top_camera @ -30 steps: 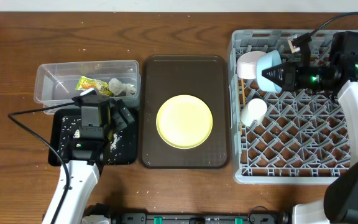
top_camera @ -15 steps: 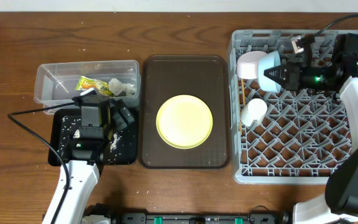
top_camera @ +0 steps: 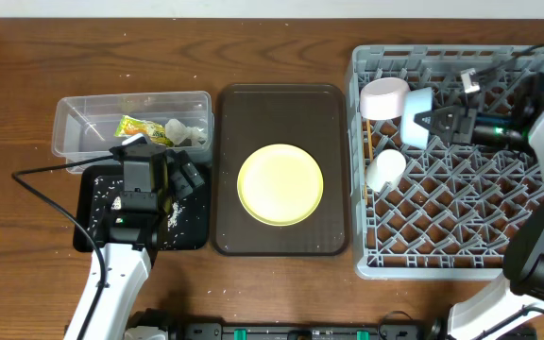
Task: Sort waste into correct bins and load items into the dishwasher rack
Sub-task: 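Set the blue bowl down in the rack and open the right gripper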
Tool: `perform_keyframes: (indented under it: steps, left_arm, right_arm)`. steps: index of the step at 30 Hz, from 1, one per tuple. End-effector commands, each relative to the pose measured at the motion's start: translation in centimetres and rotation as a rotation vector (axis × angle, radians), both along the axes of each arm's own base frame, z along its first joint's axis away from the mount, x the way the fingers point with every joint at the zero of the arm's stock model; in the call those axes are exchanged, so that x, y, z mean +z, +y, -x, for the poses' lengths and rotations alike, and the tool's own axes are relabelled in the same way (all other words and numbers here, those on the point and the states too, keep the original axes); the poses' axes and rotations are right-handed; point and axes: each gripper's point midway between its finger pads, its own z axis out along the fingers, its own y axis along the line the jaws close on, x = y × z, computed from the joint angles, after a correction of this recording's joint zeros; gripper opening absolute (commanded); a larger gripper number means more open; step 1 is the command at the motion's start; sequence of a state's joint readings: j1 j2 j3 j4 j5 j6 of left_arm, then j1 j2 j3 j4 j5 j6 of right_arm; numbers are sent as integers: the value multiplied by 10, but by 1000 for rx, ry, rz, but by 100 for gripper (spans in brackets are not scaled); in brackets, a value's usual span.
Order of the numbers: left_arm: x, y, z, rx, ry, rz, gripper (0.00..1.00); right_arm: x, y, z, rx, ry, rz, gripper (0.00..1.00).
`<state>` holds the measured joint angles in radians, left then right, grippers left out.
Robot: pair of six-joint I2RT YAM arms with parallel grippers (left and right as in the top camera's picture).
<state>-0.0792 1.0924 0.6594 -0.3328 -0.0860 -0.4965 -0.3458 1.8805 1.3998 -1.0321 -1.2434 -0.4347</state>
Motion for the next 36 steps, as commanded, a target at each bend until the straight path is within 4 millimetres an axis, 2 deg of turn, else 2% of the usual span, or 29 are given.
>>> perform_keyframes:
  steps: [1, 7, 10, 14, 19, 25, 29, 32, 36]
  left_arm:
    - [6, 4, -4, 13, -15, -18, 98]
    - [6, 4, -4, 13, -15, -18, 98]
    - [6, 4, -4, 13, -15, -18, 98]
    - [6, 4, -4, 13, -15, -18, 98]
    - [6, 4, -4, 13, -15, -17, 98]
    - [6, 4, -4, 13, -15, -18, 98]
    - [6, 4, -4, 13, -15, -18, 98]
    - [6, 4, -4, 13, -15, -18, 98]
    - [6, 4, -4, 13, -15, -17, 98]
  right_arm:
    - [-29, -23, 2, -30, 53, 83, 1]
    - [-49, -49, 16, -72, 163, 189, 3]
    - [-64, -65, 29, -88, 247, 271, 17]
    - [-74, -80, 47, -110, 351, 318, 26]
    - [-72, -95, 54, -188, 439, 272, 33]
    - [-70, -116, 61, -319, 566, 204, 34]
    - [-66, -127, 63, -370, 630, 218, 35]
    - [-54, -131, 59, -382, 640, 238, 35]
    - [-29, -127, 44, -365, 578, 293, 35]
